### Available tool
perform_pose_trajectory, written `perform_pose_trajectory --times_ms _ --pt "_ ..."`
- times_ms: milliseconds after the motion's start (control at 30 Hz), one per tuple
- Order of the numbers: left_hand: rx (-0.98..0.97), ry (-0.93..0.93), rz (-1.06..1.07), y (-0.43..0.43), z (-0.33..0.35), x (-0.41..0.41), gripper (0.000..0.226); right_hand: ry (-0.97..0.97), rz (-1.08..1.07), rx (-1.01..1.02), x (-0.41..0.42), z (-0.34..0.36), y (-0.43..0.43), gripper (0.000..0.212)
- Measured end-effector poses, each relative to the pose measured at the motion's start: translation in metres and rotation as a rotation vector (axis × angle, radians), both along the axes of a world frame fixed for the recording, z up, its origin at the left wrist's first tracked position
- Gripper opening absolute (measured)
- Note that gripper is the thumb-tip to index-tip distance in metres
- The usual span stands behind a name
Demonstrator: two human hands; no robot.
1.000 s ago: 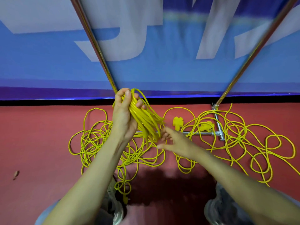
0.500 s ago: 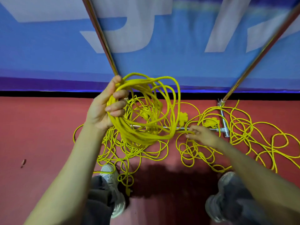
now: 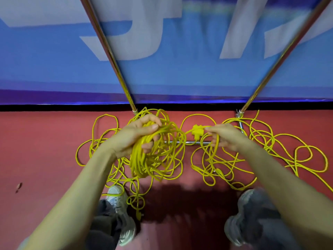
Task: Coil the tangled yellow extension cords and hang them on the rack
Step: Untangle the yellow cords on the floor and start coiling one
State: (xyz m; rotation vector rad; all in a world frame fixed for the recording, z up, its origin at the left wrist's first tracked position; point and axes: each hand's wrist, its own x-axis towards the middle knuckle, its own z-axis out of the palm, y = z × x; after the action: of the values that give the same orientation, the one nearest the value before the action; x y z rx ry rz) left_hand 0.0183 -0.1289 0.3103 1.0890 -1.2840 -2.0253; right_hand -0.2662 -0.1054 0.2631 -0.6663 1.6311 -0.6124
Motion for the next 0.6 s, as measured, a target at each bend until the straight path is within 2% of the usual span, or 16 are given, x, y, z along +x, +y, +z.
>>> perform_pose_trajectory --times_ms 33,67,100,167,233,300,367,433,533,600 --pt "-0.005 -0.002 -0.001 0.002 0.000 -0.005 0.004 -0.224 -0.068 0.013 0.011 0.018 0.000 0.012" --pt "-0.010 0.011 0.004 0.005 0.002 -0.009 0.006 -0.441 -0.116 0.011 0.020 0.036 0.003 0.010" --pt "-0.046 0.017 0.008 0.009 0.001 -0.014 0.009 -0.638 -0.122 0.013 0.028 0.047 0.008 0.017" --pt "-0.117 0.018 0.076 0.013 -0.002 -0.023 0.008 -0.822 -0.041 0.004 0.043 0.062 0.022 0.041" --pt "-0.165 0.065 0.142 0.014 -0.005 -0.029 0.005 -0.809 0.038 -0.041 0.055 0.071 0.033 0.054" --pt "-0.197 0.101 0.172 0.018 -0.003 -0.034 0.009 -0.731 0.022 -0.080 0.059 0.070 0.035 0.066" --pt "-0.232 0.091 0.160 0.022 -0.004 -0.038 0.014 -0.709 -0.023 -0.105 0.061 0.065 0.031 0.066" --pt "-0.264 0.034 0.120 0.025 -0.007 -0.041 0.021 -0.757 -0.031 -0.117 0.068 0.062 0.026 0.063" --pt "-0.308 -0.092 0.082 0.025 -0.014 -0.045 0.034 -0.777 -0.086 -0.061 0.074 0.053 0.017 0.096" --pt "-0.352 -0.137 0.071 0.023 -0.016 -0.046 0.039 -0.803 -0.107 -0.059 0.075 0.050 0.011 0.100"
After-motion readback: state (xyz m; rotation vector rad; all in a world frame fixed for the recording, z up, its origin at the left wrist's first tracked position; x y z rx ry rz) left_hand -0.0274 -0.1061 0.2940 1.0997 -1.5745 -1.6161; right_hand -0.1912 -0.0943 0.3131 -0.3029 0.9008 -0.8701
